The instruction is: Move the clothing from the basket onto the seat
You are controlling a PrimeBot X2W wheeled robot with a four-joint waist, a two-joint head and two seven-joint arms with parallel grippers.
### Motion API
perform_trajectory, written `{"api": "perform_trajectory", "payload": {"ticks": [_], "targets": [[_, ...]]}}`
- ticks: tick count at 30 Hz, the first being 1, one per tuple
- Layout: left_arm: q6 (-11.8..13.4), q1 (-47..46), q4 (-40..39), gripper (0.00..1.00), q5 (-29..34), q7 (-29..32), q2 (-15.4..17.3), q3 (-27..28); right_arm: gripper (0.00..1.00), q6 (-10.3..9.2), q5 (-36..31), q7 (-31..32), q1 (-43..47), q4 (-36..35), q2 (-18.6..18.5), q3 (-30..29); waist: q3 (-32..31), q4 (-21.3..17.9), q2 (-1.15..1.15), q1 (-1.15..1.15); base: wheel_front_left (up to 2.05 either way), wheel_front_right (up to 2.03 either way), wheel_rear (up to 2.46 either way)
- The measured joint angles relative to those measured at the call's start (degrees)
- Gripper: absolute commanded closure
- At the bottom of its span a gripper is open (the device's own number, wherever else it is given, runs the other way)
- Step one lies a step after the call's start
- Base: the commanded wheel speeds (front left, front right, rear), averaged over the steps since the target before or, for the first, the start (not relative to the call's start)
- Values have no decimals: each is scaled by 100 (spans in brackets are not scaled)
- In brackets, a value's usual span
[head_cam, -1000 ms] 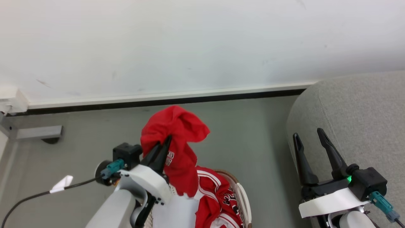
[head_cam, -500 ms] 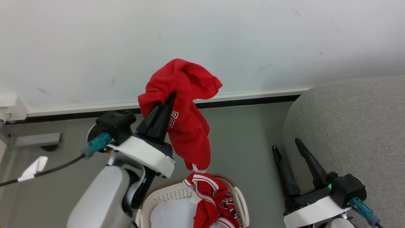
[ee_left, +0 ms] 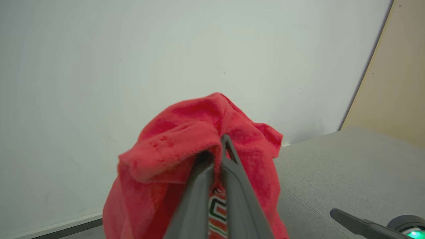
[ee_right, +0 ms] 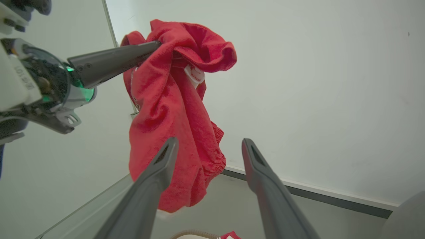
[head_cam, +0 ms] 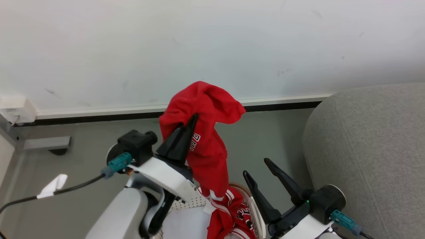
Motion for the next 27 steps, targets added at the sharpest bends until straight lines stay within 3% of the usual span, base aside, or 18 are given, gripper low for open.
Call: {"api": "perform_trajectory", "payload": {"ticks": [8,15,25,26,27], "targets": [[-122,106,210,100,1,-103,-275,-390,0,0,575,22,-464,397,-141,742,-12,290,0,0,0,0,0],[-208,202,289,100,1,-141,-480,-760,0,0,857,98,-795,1143,-92,1230,-113,605,0,0,0,0,0],[-320,328,112,100,-51,-32,-665,-1283,0,0,1199,58,-1046,2013,33,1618,-295,1083,0,0,0,0,0],[-320,339,94,100,-52,-20,-671,-1308,10,0,1224,47,-1062,2061,53,1629,-316,1127,0,0,0,0,0],[-319,351,63,100,-71,5,-676,-1351,72,0,1273,41,-1120,2136,69,1634,-354,1198,0,0,0,0,0]]}}
